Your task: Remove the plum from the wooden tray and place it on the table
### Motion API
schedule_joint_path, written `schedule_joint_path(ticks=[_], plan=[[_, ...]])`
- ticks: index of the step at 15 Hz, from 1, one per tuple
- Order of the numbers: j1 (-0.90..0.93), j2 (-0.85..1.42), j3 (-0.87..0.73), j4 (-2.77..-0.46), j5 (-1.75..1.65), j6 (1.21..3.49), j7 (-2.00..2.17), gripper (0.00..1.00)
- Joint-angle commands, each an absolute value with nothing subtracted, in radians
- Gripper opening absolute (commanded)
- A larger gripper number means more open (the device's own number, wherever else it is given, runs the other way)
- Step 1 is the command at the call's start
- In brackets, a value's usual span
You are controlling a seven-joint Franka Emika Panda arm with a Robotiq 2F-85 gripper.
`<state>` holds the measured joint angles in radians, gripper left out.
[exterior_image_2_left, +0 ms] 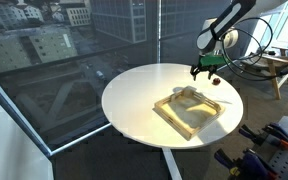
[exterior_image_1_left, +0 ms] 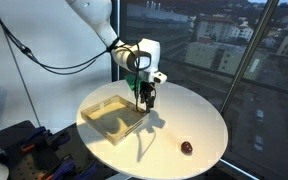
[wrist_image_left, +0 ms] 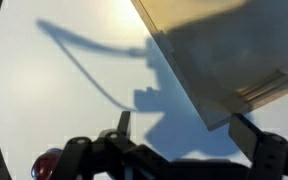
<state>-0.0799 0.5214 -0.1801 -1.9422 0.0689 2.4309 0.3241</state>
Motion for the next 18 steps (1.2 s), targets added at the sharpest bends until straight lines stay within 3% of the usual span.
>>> schedule_joint_path(ticks=[1,18], plan=[[-0.076,0.466,-0.171,-1.973,0.058,2.403,0.298,1.0],[-0.04,0.324,-0.105,-2.07,0.054,2.389,0.209,1.0]])
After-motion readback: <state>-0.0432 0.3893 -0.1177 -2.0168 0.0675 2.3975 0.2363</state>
